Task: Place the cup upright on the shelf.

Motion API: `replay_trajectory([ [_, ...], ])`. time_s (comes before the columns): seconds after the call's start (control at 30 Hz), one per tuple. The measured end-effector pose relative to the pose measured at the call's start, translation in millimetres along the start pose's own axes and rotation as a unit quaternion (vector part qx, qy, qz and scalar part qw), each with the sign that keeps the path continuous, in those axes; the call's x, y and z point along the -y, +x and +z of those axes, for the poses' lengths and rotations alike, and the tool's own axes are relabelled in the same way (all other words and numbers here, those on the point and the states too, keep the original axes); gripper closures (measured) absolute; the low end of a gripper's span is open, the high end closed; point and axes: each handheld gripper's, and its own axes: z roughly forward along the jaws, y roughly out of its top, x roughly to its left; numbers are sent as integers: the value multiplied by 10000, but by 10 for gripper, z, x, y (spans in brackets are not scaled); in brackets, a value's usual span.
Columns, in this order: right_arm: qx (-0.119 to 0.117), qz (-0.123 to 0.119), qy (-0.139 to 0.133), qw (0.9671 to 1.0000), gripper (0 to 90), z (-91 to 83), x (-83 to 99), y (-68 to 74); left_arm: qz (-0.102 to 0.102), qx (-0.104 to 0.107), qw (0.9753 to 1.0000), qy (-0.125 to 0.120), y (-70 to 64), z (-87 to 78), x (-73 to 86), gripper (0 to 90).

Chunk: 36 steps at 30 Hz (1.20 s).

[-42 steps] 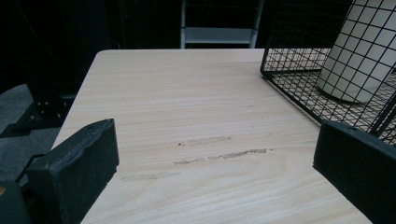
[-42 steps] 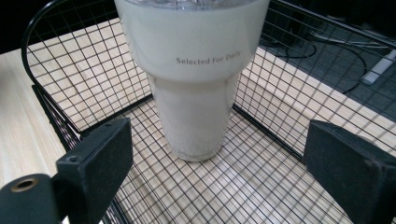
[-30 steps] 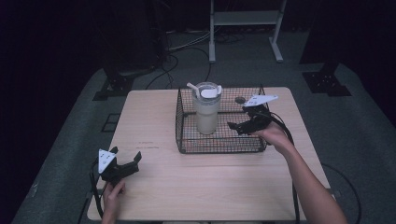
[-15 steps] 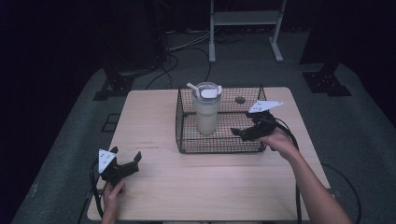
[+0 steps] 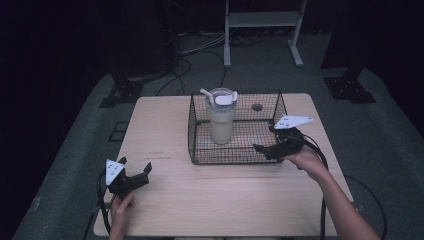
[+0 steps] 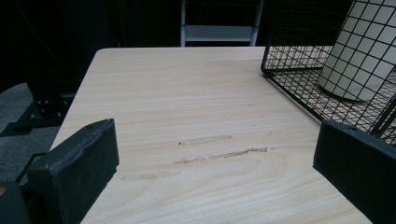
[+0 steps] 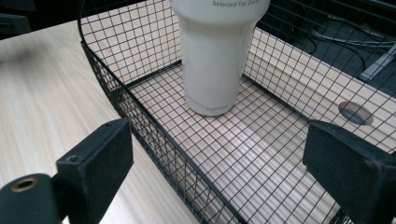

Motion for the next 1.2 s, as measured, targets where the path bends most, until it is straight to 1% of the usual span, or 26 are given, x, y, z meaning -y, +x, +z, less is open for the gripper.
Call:
replay_trajectory([
  [0.2, -9, 41, -67, 10000, 80, -80, 85, 28, -21, -14, 10000, 7, 0, 2, 0, 0],
  [0.3, 15, 14, -80, 10000, 80, -111, 106, 43, -10, -10, 10000, 10, 0, 1, 0, 0],
  [0.37, -13, 48, -86, 10000, 80, -134, 127, 54, -9, -9, 10000, 9, 0, 1, 0, 0],
  [0.4, 14, 12, -58, 10000, 80, -153, 149, 67, -14, -9, 10000, 10, 0, 1, 0, 0],
  [0.57, 2, 36, -96, 9999, 80, -210, 214, 102, -9, -9, 10000, 11, 0, 1, -1, 0],
  [0.67, 12, -9, -105, 9999, 80, -243, 258, 131, 0, -9, 10000, 10, -1, 1, 0, 0],
  [0.77, -2, -4, -90, 10000, 80, -262, 293, 155, 0, -7, 10000, 11, -1, 1, -1, 0],
  [0.87, -25, -52, -123, 9999, 80, -302, 347, 198, 28, -4, 10000, 22, -7, 1, 0, 0],
  [0.97, -33, -51, -165, 9998, 80, -331, 377, 214, 27, -10, 10000, 15, -13, 3, -1, 0],
  [1.03, 39, -80, -209, 9997, 80, -366, 406, 225, 18, -15, 10000, 29, -13, 3, -1, 0],
  [1.1, 17, -47, -242, 9997, 80, -379, 417, 223, 19, -19, 10000, 28, -13, 3, -1, 0],
  [1.13, 64, -39, -272, 9996, 80, -402, 442, 223, 27, -24, 10000, 23, -20, 6, -1, 0],
  [1.2, 51, -2, -285, 9996, 80, -415, 463, 224, 69, -20, 10000, 35, -25, 5, -2, 0],
])
